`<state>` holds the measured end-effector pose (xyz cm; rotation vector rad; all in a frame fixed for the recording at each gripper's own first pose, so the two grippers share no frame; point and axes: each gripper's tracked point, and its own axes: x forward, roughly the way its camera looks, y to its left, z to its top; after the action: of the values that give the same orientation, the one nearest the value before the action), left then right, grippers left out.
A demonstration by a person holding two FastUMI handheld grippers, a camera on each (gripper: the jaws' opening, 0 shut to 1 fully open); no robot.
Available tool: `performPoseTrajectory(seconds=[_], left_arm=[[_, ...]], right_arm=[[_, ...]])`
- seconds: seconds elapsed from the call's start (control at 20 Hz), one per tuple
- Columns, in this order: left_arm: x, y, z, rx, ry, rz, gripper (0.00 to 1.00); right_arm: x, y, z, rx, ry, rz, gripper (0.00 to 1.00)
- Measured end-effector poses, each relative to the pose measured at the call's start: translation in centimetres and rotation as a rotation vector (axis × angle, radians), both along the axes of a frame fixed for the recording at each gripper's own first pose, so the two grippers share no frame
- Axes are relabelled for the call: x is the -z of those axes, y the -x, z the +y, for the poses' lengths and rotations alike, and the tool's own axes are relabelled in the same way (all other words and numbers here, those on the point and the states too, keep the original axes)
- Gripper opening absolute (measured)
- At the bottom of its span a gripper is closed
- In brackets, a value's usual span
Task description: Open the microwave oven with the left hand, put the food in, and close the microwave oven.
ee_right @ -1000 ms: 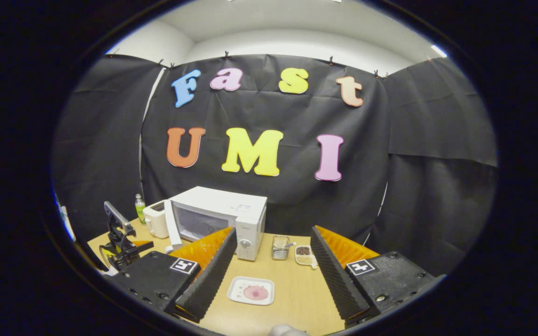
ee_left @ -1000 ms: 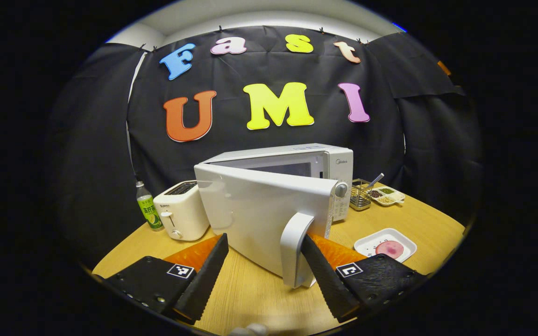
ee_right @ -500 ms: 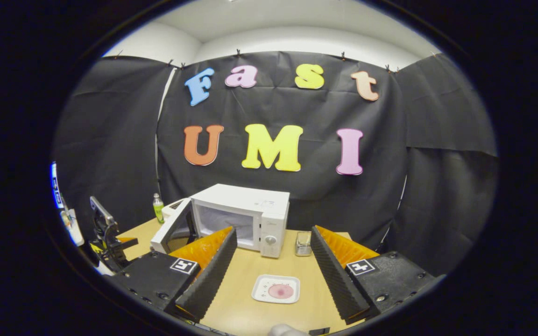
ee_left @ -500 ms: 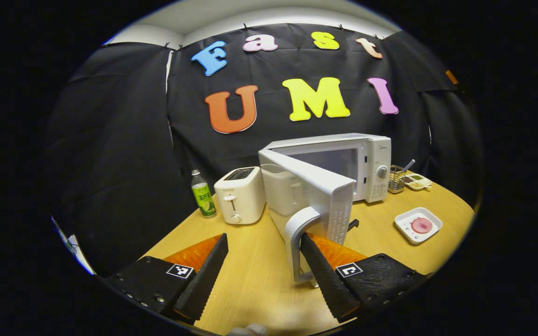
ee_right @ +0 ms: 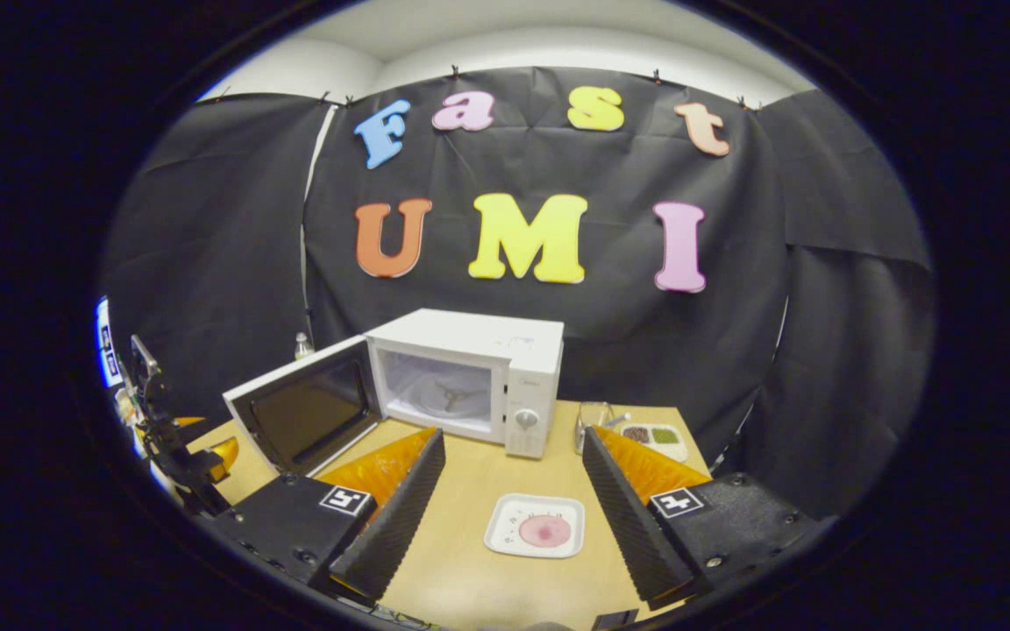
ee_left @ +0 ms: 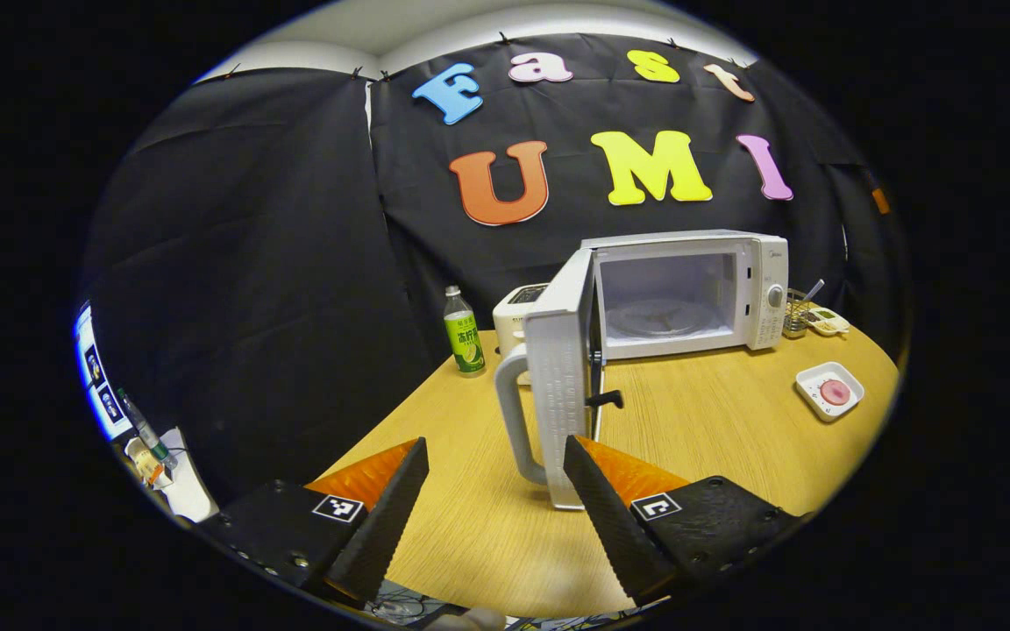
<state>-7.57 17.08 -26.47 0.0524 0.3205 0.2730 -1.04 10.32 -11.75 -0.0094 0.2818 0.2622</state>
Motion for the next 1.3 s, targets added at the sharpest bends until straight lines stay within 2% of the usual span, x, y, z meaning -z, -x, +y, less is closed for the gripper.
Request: performPoseTrajectory(seconds=[0.25,0.55,0.65,0.8,0.85,0.95,1.0,1.05,1.1,1.15,1.2,1.25,1.3], left_arm=[[-1.9,-1.1,-2.3,0.046,-0.007,-0.029,0.95],[-5.1,-3.2,-5.6,0.112,-0.02,-0.07,0.95],[-5.7,-4.0,-6.5,0.125,-0.03,-0.07,0.95],[-5.9,-4.6,-7.3,0.12,-0.013,-0.05,0.95],[-6.1,-4.6,-7.5,0.113,-0.013,-0.053,0.95],[-5.9,-4.7,-7.6,0.103,-0.015,-0.038,0.95],[-5.8,-4.8,-7.5,0.094,-0.016,-0.03,0.95],[-5.8,-4.7,-7.4,0.085,-0.014,-0.023,0.95],[-5.9,-4.5,-7.4,0.076,-0.014,-0.021,0.95],[-5.9,-4.5,-7.4,0.071,-0.013,-0.019,0.95],[-5.8,-4.3,-7.4,0.065,-0.013,-0.009,0.95],[-5.8,-4.1,-7.5,0.061,-0.012,-0.005,0.95],[-5.9,-3.8,-7.8,0.06,-0.01,-0.001,0.95]], right_arm=[[10.8,-2.9,-5.2,0.086,0.06,0.212,0.94],[21.2,-5.5,-7.5,0.079,0.043,0.453,0.86],[23.3,-6.3,-7.3,0.051,0.026,0.511,0.78],[25.9,-7.7,-7.1,0.035,0.004,0.583,0.71],[26.5,-8.2,-7.0,0.031,-0.001,0.599,0.6],[27.7,-8.8,-6.7,0.013,-0.007,0.639,0.53],[28.4,-8.7,-6.4,0.001,-0.02,0.666,0.53],[28.8,-8.7,-6.1,-0.018,-0.033,0.684,0.63],[29.2,-8.6,-6.0,-0.025,-0.039,0.701,0.51],[29.3,-8.7,-6.1,-0.023,-0.048,0.706,0.6],[29.3,-9.3,-6.4,-0.012,-0.039,0.699,0.59],[29.5,-9.2,-6.4,-0.004,-0.035,0.705,0.44],[29.7,-9.5,-6.5,0.0,-0.031,0.709,0.35]])
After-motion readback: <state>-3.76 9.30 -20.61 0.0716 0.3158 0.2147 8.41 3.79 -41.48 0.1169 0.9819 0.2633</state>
